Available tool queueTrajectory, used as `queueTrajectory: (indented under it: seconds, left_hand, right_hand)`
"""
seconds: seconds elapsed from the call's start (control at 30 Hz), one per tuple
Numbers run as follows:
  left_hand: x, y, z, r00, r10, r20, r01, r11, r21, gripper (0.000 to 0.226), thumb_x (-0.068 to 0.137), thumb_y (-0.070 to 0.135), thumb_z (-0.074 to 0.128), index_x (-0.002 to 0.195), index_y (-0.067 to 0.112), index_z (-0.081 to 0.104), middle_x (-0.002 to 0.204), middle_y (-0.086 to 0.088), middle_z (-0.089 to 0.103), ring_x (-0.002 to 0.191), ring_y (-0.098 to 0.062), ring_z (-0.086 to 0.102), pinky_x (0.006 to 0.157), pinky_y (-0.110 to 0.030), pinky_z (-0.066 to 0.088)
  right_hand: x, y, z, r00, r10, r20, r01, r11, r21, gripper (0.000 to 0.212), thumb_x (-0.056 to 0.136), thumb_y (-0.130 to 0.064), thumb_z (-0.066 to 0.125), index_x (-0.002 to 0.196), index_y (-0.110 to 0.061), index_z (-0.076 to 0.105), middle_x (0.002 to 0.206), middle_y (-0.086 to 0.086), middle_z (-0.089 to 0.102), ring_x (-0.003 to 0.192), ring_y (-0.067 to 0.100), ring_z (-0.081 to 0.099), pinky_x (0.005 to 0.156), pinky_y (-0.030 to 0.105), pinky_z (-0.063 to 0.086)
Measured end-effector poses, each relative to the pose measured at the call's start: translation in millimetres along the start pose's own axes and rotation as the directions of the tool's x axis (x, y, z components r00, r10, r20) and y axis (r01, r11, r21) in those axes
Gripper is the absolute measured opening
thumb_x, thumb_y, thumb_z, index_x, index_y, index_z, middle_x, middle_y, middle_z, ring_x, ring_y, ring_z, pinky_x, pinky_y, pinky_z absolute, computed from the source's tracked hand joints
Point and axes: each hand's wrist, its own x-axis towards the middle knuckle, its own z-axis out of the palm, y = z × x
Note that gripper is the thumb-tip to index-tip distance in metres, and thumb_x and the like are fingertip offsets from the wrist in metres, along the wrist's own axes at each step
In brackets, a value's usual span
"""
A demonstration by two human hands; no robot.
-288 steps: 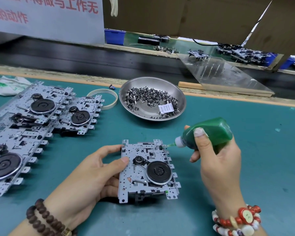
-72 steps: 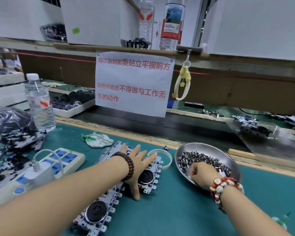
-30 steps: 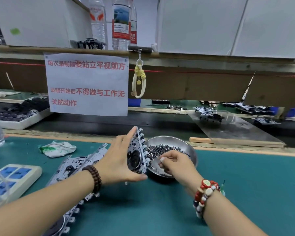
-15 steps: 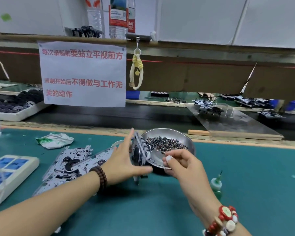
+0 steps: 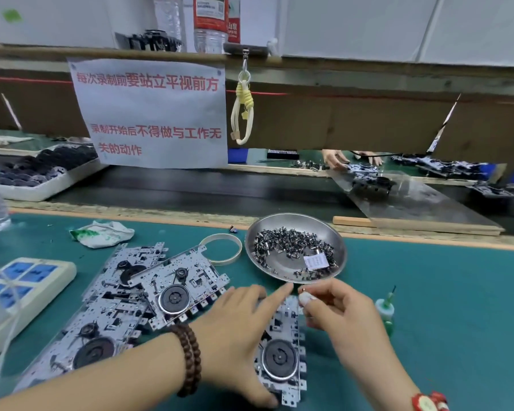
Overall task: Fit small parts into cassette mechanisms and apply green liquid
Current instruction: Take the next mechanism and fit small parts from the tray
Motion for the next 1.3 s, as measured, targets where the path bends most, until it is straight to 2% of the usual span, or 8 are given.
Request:
queueTrajectory:
  seconds: [0.2,0.4,0.5,0.7,0.87,1.03,1.2,1.3]
  left_hand:
    - [0,10,7,0.993,-0.109,0.044,0.116,0.973,-0.200,0.134,0.053,0.066,0.074,0.142,0.035,-0.021,0.135,0.014,0.013,0.128,-0.005,0.013,0.112,-0.024,0.017]
    - [-4,17,11,0.986,-0.156,0.062,0.166,0.963,-0.212,0.133,0.055,0.071,0.069,0.143,0.031,-0.022,0.135,0.020,0.004,0.128,-0.001,0.006,0.112,-0.022,0.014]
    - [-7,19,11,0.983,-0.170,0.072,0.182,0.957,-0.224,0.132,0.055,0.071,0.069,0.144,0.030,-0.020,0.136,0.020,0.002,0.130,0.000,0.004,0.112,-0.022,0.013]
    - [-5,14,5,0.980,-0.177,0.088,0.197,0.915,-0.353,0.124,0.057,0.072,0.068,0.144,0.038,-0.014,0.143,0.024,-0.004,0.134,0.004,-0.006,0.116,-0.027,0.006]
    - [9,9,7,0.944,-0.291,-0.153,0.185,0.855,-0.485,0.072,0.081,0.060,0.051,0.142,0.037,0.020,0.135,0.020,0.029,0.129,0.001,0.017,0.108,-0.019,0.018]
    - [25,8,13,0.890,-0.370,-0.266,0.141,0.779,-0.612,0.020,0.090,0.034,0.053,0.108,0.040,0.049,0.102,0.021,0.055,0.102,0.003,0.048,0.083,-0.008,0.034]
    - [27,7,17,0.883,-0.357,-0.305,0.074,0.748,-0.660,0.018,0.089,0.022,0.057,0.085,0.039,0.057,0.090,0.017,0.062,0.085,0.010,0.054,0.073,0.000,0.036]
    - [26,5,15,0.899,-0.301,-0.318,0.025,0.760,-0.650,0.017,0.088,0.021,0.058,0.083,0.037,0.058,0.089,0.014,0.060,0.085,0.007,0.053,0.075,-0.005,0.039]
  right_hand:
    - [-9,14,-8,0.997,0.058,-0.040,-0.065,0.976,-0.207,0.019,0.078,-0.004,0.071,0.068,-0.018,0.063,0.066,-0.007,0.068,0.059,0.005,0.061,0.068,0.032,0.056]
    - [-10,17,-2,0.996,0.023,-0.083,-0.046,0.954,-0.295,0.021,0.080,-0.006,0.069,0.070,-0.022,0.062,0.068,-0.007,0.067,0.059,0.000,0.059,0.062,0.022,0.055]
    - [-7,21,0,0.994,0.053,-0.095,-0.080,0.950,-0.301,0.020,0.081,-0.007,0.069,0.079,-0.025,0.060,0.070,-0.001,0.066,0.060,0.003,0.059,0.065,0.025,0.056]
    - [-2,18,2,0.998,0.025,-0.053,-0.041,0.943,-0.330,0.023,0.082,-0.008,0.066,0.072,-0.029,0.064,0.066,-0.006,0.066,0.056,-0.003,0.058,0.048,0.010,0.045]
    - [-1,18,6,0.999,-0.026,-0.021,0.016,0.927,-0.376,0.024,0.084,-0.011,0.066,0.072,-0.032,0.065,0.075,-0.023,0.067,0.070,-0.004,0.061,0.064,0.019,0.053]
    - [3,16,10,0.999,-0.031,-0.010,0.024,0.914,-0.404,0.022,0.085,-0.012,0.064,0.079,-0.034,0.067,0.076,-0.020,0.067,0.077,-0.006,0.060,0.071,0.024,0.055]
    - [4,21,10,0.995,0.073,-0.073,-0.093,0.943,-0.320,0.018,0.084,-0.014,0.066,0.081,-0.029,0.059,0.070,-0.003,0.067,0.065,0.000,0.061,0.070,0.029,0.055]
    - [4,21,10,0.995,0.077,-0.069,-0.093,0.952,-0.292,0.016,0.086,-0.011,0.062,0.077,-0.023,0.060,0.069,-0.003,0.069,0.063,0.000,0.060,0.058,0.020,0.051]
